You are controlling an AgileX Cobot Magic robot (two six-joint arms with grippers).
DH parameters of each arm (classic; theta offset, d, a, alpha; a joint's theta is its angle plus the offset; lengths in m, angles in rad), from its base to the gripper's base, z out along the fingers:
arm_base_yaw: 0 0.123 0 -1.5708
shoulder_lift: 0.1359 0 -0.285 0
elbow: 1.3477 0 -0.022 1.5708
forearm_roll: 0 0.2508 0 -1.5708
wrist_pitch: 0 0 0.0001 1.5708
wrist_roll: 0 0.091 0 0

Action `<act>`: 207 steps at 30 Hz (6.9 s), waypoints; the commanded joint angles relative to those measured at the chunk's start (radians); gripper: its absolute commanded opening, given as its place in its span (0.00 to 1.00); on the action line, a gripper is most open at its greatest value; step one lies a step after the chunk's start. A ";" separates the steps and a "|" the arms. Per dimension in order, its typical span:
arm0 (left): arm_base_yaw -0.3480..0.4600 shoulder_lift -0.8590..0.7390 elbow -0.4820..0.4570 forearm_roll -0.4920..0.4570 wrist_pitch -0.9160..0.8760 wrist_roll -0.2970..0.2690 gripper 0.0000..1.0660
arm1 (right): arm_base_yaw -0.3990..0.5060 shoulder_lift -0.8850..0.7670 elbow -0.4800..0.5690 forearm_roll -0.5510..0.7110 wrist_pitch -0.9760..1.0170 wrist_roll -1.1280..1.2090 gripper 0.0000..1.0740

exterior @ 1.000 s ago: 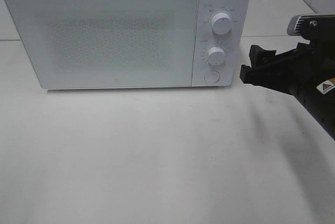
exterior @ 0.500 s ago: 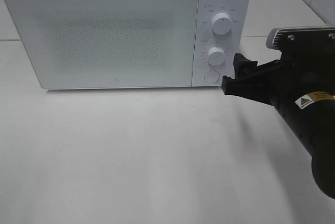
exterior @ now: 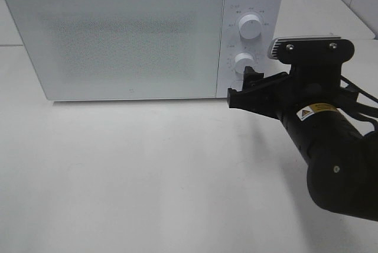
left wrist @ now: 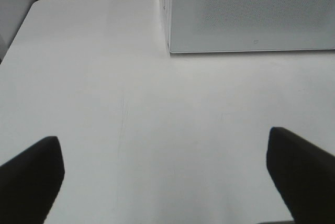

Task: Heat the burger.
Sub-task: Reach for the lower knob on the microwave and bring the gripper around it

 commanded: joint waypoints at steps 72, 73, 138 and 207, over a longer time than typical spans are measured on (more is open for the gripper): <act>0.004 -0.019 0.000 -0.005 -0.004 -0.006 0.92 | -0.186 0.340 -0.331 -0.212 -0.112 0.107 0.36; 0.004 -0.019 0.000 -0.005 -0.004 -0.006 0.92 | -0.186 0.340 -0.331 -0.214 -0.109 0.120 0.27; 0.004 -0.019 0.000 -0.004 -0.004 -0.006 0.92 | -0.186 0.340 -0.326 -0.380 -0.191 1.552 0.00; 0.004 -0.019 0.000 -0.004 -0.004 -0.006 0.92 | -0.189 0.337 -0.320 -0.214 -0.190 1.872 0.44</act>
